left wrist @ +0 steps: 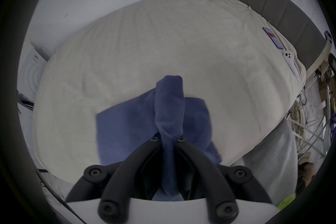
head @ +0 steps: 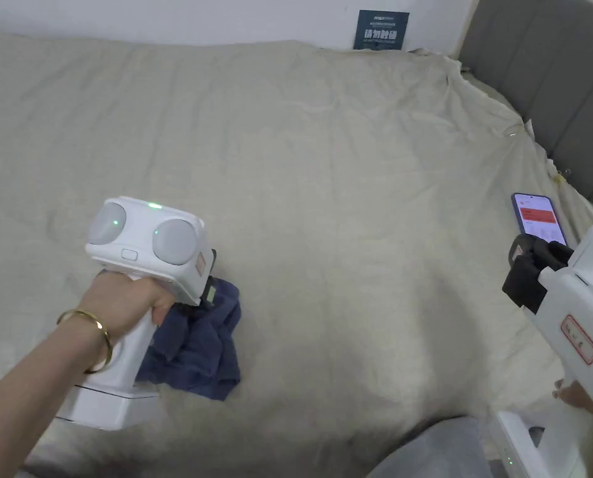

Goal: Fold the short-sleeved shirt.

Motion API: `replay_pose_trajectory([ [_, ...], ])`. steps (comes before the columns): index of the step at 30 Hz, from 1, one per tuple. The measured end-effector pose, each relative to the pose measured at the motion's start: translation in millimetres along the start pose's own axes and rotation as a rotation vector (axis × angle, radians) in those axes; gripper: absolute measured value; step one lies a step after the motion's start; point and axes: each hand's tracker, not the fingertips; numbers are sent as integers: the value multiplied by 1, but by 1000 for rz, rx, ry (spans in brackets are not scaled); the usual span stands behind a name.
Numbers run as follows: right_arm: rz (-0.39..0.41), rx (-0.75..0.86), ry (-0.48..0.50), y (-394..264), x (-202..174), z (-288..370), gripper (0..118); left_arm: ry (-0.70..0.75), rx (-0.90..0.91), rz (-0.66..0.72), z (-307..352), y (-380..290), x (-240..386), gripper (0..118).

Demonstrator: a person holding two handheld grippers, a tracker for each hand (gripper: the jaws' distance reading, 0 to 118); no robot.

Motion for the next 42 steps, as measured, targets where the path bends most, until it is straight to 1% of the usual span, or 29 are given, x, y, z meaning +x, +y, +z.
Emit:
replay_pose_trajectory([
  [2, 5, -7, -9, 0, 1, 0, 0, -5, -26, 25, -19, 2, 9, 6],
  [4, 15, -11, -18, -1, 1, 1, 0, 27, -32, 13, -33, 1, 18, 8],
  [6, 23, -16, -29, 0, 0, 0, 0, 21, -14, 24, -45, -2, 22, 22],
  [7, 24, -18, -33, 0, 0, 0, 0, -26, -1, 52, -47, -2, 24, 42],
  [9, 24, -22, -39, 0, 5, -5, 0, -161, 16, 78, -50, -3, 28, 89],
  [10, 26, -22, -40, 0, 4, -6, 0, -229, 9, 86, -50, -4, 33, 111],
  [11, 28, -23, -41, 1, 3, -7, 0, -270, 1, 86, -49, -4, 36, 116],
  [14, 44, -21, -37, 3, 0, -8, 0, -269, 41, 60, -32, 0, 31, 115],
  [16, 52, -22, -31, 4, -2, -9, 0, -319, 131, 93, -15, 7, 15, 115],
  [18, 55, -20, -27, 5, -5, -10, 0, -361, 221, 157, 7, 12, -5, 109],
  [19, 52, -20, -20, 5, -8, -11, 0, -370, 261, 184, 16, 14, -17, 101],
  [20, 49, -18, -14, 6, -13, -10, 0, -336, 301, 210, 25, 15, -28, 87],
  [21, 49, -15, -8, 6, -17, -10, 0, -296, 352, 225, 34, 14, -36, 69],
  [22, 49, -13, -5, 6, -19, -10, 0, -256, 394, 221, 40, 11, -40, 38],
  [23, 51, -13, -1, 6, -22, -11, 0, -182, 436, 194, 42, 8, -44, 22],
  [25, 54, -14, 15, 6, -30, -10, 0, -46, 488, 167, 39, -2, -46, 3],
  [26, 56, -12, 21, 6, -32, -10, 0, -3, 500, 161, 34, -11, -43, 0],
  [27, 58, -10, 28, 6, -35, -9, 0, 4, 510, 170, 27, -21, -41, 0],
  [30, 63, -14, 40, 4, -40, -11, 0, -45, 474, 181, -1, -44, -25, 0],
  [33, 64, -15, 46, 1, -45, -10, 0, 26, 419, 55, -35, -64, 10, 0],
  [35, 66, -18, 49, 0, -46, -8, 0, 18, 391, 19, -54, -75, 26, 0],
  [37, 67, -22, 46, -2, -46, -8, 0, 98, 418, -24, -61, -84, 43, 0],
  [39, 62, -29, 44, -4, -45, -8, 0, 137, 459, -61, -60, -85, 53, 0],
  [42, 56, -41, 43, -8, -38, -13, 0, 105, 448, -65, -61, -84, 63, 0],
])
